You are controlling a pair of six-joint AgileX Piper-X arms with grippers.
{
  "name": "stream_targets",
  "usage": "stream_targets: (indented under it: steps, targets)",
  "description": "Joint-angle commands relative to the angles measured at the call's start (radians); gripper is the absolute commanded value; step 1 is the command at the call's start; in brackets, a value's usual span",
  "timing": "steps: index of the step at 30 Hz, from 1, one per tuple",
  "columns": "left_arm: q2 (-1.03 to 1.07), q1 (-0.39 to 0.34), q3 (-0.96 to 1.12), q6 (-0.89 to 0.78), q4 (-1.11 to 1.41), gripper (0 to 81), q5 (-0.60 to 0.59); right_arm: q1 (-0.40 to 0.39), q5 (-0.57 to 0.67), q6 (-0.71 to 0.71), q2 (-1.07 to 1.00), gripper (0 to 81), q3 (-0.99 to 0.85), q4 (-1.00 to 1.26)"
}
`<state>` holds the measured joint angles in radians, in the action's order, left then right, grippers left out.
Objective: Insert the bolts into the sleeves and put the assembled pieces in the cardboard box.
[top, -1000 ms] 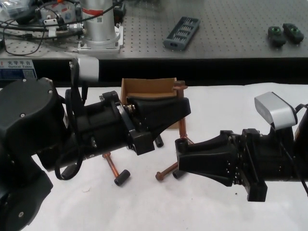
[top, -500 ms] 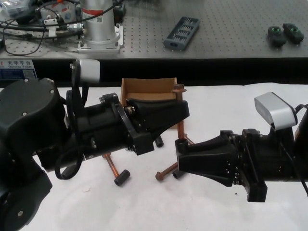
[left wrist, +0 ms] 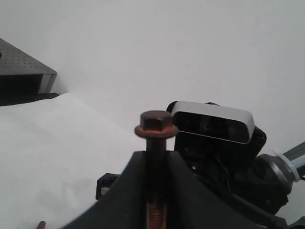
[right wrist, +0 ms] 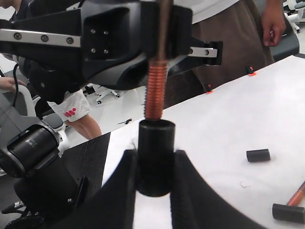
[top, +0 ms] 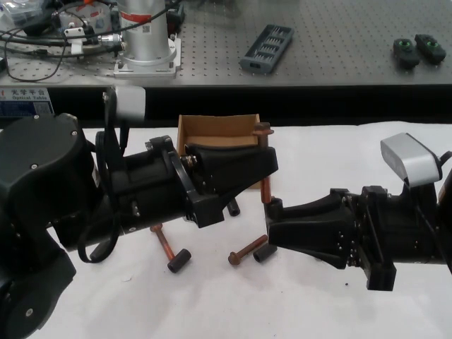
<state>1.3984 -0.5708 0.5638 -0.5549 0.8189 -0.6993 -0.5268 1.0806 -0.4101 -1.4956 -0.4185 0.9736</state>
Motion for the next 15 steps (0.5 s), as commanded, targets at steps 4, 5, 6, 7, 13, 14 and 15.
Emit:
stream_targets:
  steps: [4, 5, 6, 7, 13, 14, 15]
  targets:
    - [-0.015, 0.0, 0.003, -0.029, 0.021, 0.6, -0.031, 0.006, -0.017, 0.006, 0.0, 1.3, -0.008, 0.029]
    - [-0.015, 0.0, 0.003, -0.033, 0.03, 0.6, -0.031, 0.005, -0.017, 0.006, 0.0, 1.3, -0.008, 0.029]
    - [-0.015, 0.0, 0.003, -0.039, 0.037, 0.6, -0.031, 0.003, -0.017, 0.006, 0.0, 1.3, -0.008, 0.029]
    - [-0.015, 0.0, 0.003, -0.04, 0.044, 0.6, -0.036, 0.001, -0.017, 0.006, 0.0, 1.3, -0.008, 0.029]
    - [-0.015, 0.0, 0.003, -0.046, 0.044, 0.6, -0.075, 0.001, -0.017, 0.002, 0.0, 1.3, -0.008, 0.029]
    - [-0.015, 0.0, 0.003, -0.046, 0.044, 0.6, -0.075, 0.001, -0.017, -0.001, 0.0, 1.3, -0.008, 0.029]
    - [-0.015, 0.0, 0.003, -0.046, 0.042, 0.6, -0.075, 0.001, -0.017, -0.001, 0.0, 1.3, -0.008, 0.029]
